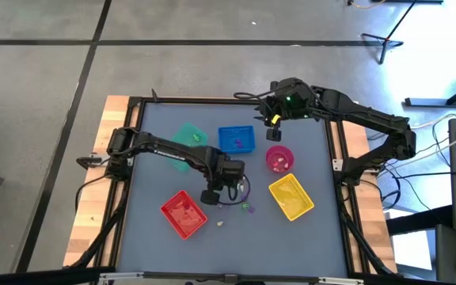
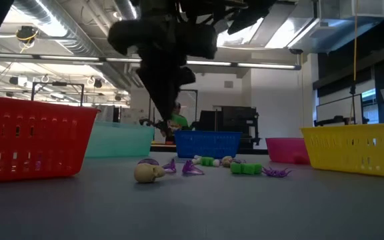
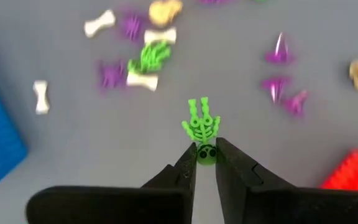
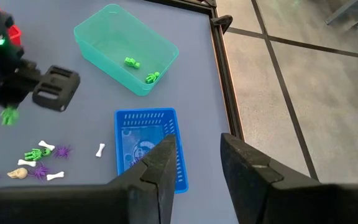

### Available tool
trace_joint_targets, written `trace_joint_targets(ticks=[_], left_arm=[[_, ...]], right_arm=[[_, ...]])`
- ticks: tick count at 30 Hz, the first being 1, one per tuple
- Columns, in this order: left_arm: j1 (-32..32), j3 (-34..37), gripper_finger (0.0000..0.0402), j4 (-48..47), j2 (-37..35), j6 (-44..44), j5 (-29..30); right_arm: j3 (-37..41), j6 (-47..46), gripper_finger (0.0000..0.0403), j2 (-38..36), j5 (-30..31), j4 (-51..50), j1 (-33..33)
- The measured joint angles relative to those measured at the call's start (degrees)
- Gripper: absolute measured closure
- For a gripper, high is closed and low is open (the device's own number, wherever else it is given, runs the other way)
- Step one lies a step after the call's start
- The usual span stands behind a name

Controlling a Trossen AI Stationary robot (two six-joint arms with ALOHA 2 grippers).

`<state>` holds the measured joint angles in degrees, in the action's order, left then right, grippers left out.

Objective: Sort Halloween decoration
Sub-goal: Put the green skeleton toy into the green bin

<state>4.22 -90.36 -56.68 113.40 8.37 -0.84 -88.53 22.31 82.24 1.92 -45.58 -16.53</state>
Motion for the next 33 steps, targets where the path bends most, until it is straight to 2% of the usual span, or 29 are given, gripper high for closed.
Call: trace_joint_targets(ticks=[7,17,21,25,29,33], left_arm=[[-3.62,-3.87,0.0373,-12.40,-0.78,4.26,0.02],[-12.28,-2.57,0.0373,-17.72,-9.40,7.73,0.36],[-16.60,2.35,0.0373,-17.19,-13.42,7.31,0.39],[-20.29,10.73,0.0372,-14.99,-16.18,5.46,0.36],[-22.66,18.51,0.0372,-10.38,-16.81,5.32,0.39],[-24.00,23.42,0.0372,-6.21,-16.83,5.32,0.35]], right_arm=[[0.00,0.00,0.0278,0.01,0.02,-0.02,0.00],[0.00,0.00,0.0278,0.02,0.02,-0.95,0.02],[0.00,0.00,0.0278,0.02,0.02,-1.51,0.02],[0.00,-0.04,0.0278,0.02,-0.01,-1.82,0.02],[0.00,-0.16,0.0278,0.02,-0.25,-1.79,0.02],[0.00,-2.48,0.0278,0.25,-3.10,-1.66,0.02]])
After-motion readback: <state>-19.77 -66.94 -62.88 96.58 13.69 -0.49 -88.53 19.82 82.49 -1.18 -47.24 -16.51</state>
